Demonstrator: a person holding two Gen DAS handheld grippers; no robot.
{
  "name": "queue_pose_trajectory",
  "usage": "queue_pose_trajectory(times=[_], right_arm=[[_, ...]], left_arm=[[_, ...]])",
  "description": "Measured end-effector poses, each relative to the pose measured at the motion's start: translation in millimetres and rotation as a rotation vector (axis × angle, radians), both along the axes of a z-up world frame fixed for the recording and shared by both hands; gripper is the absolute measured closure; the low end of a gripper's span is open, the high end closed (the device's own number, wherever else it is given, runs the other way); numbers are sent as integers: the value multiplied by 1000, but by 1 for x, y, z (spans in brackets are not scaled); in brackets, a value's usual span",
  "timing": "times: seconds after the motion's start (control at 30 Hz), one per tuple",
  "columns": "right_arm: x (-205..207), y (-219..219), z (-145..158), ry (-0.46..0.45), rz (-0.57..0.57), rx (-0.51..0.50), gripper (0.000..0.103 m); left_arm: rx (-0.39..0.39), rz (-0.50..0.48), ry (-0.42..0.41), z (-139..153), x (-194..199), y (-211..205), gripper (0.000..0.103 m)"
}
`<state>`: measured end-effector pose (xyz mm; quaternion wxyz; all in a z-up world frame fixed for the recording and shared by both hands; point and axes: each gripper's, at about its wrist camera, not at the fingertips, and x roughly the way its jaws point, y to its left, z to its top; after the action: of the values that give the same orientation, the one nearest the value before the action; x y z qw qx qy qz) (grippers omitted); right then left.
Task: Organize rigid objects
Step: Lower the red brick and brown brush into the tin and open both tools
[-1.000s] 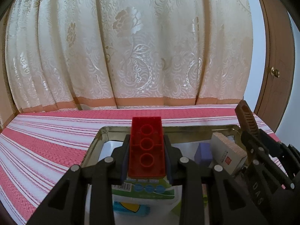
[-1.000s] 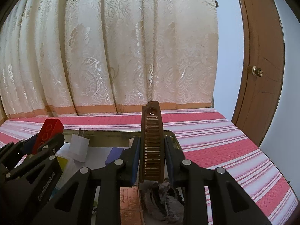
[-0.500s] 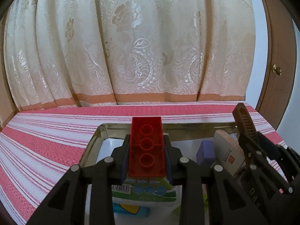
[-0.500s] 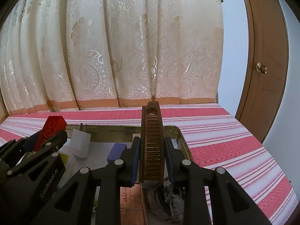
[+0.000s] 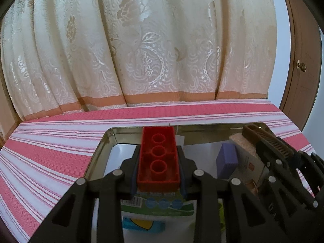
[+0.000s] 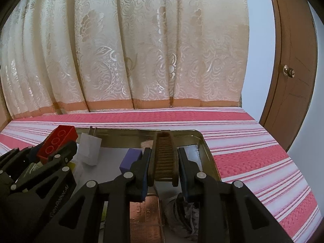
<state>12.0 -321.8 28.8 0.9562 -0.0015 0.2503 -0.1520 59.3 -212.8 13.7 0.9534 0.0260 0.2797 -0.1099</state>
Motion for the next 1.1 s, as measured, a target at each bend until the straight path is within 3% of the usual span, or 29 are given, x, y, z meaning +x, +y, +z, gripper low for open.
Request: queue_pose_trajectory(times=[0.97, 1.03, 1.1], right_arm=[[3, 0, -3, 9, 136, 155, 74], [3, -3, -3, 5, 156, 201, 73], [6, -6, -5, 16, 180, 255, 72]], left_arm=[[0, 20, 31, 3, 7, 6, 73], [-11, 21, 37, 3, 7, 6, 69], [-19, 15, 49, 3, 7, 6, 56]])
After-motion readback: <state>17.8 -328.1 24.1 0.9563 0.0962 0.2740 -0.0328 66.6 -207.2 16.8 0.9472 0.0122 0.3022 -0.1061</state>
